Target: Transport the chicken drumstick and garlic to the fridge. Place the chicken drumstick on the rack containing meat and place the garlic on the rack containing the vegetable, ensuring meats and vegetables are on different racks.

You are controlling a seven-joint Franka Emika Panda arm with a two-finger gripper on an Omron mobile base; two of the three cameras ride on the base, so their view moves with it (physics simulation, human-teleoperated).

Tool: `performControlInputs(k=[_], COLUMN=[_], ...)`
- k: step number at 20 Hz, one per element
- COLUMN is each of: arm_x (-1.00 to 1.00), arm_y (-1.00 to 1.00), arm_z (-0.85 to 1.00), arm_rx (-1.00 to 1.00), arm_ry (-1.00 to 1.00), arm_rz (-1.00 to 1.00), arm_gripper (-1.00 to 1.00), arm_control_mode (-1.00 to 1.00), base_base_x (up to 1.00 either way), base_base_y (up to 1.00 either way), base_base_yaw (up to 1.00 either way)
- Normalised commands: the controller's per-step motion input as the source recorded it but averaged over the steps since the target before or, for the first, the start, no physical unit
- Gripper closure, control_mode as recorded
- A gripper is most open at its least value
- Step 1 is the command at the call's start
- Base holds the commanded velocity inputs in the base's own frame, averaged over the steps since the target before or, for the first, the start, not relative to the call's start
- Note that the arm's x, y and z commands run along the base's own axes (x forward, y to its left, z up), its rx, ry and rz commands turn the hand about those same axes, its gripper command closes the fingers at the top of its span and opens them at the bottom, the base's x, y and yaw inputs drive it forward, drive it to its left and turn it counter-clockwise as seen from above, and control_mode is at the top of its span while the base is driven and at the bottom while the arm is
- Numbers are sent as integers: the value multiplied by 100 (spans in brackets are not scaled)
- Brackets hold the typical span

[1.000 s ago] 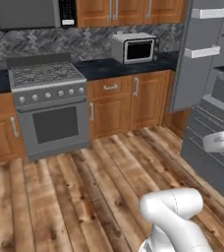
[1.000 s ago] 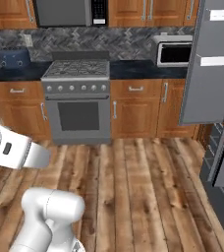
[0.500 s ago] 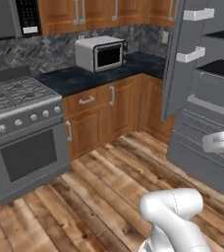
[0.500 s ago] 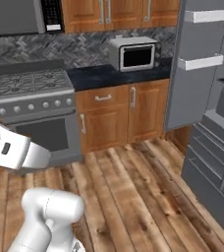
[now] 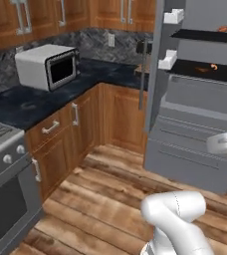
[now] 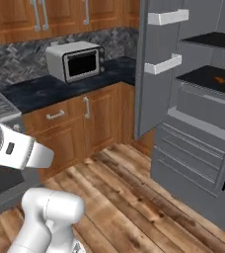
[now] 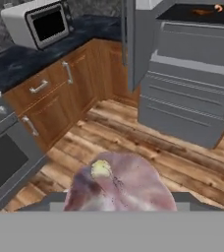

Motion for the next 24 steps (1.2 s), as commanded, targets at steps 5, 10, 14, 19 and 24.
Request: performControlInputs(k=[5,10,14,19,24], arm_x=[0,0,0,0,0], arm_y=[0,0,0,0,0], arm_z=[0,0,0,0,0], arm_rx=[0,0,0,0,0], arm_ry=[0,0,0,0,0], arm_rz=[0,0,0,0,0], arm_gripper=[100,100,100,100,100], arm_control_mode=[100,100,100,100,100], base_base_x=[94,85,69,4,18], base_base_y=[74,72,52,-58,-95], base_base_yaw=[-69,-74,-63,-16,-2])
